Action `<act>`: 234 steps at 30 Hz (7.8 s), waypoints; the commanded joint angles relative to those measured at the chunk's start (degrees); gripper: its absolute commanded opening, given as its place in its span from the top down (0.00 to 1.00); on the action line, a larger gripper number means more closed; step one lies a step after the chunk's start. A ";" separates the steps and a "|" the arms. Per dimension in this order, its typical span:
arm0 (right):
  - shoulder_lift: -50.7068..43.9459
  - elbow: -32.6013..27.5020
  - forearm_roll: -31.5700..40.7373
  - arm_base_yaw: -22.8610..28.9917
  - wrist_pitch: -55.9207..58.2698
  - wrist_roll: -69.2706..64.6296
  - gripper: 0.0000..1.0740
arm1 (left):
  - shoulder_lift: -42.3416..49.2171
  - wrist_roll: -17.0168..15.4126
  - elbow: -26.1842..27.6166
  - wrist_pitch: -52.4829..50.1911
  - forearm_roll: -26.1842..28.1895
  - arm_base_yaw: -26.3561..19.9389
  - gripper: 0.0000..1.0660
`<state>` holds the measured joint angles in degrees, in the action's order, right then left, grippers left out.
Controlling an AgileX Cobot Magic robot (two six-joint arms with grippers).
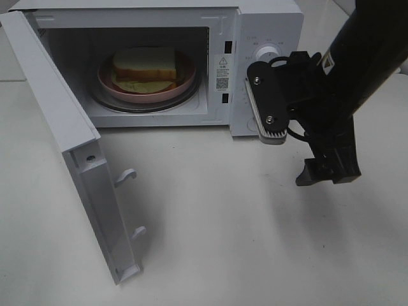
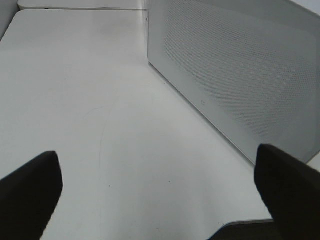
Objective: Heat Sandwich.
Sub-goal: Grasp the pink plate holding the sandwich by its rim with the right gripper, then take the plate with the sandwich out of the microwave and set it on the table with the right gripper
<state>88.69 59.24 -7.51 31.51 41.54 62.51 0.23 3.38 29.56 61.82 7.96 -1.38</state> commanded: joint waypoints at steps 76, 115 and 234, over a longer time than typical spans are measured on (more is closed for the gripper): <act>51.39 60.79 -0.06 5.33 -7.56 5.21 0.20 | 0.34 -0.34 0.00 -0.29 0.17 -0.11 0.08; 53.86 63.66 0.57 4.70 -4.76 5.90 1.00 | 0.34 -0.34 0.00 -0.29 -0.17 -0.11 0.08; -28.53 -28.65 4.18 4.13 -14.61 17.48 0.98 | 0.34 -0.34 0.00 -0.29 0.00 -0.11 0.08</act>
<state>61.08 30.60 -2.46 35.81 27.44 81.25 0.23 3.38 29.56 61.82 7.91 -1.38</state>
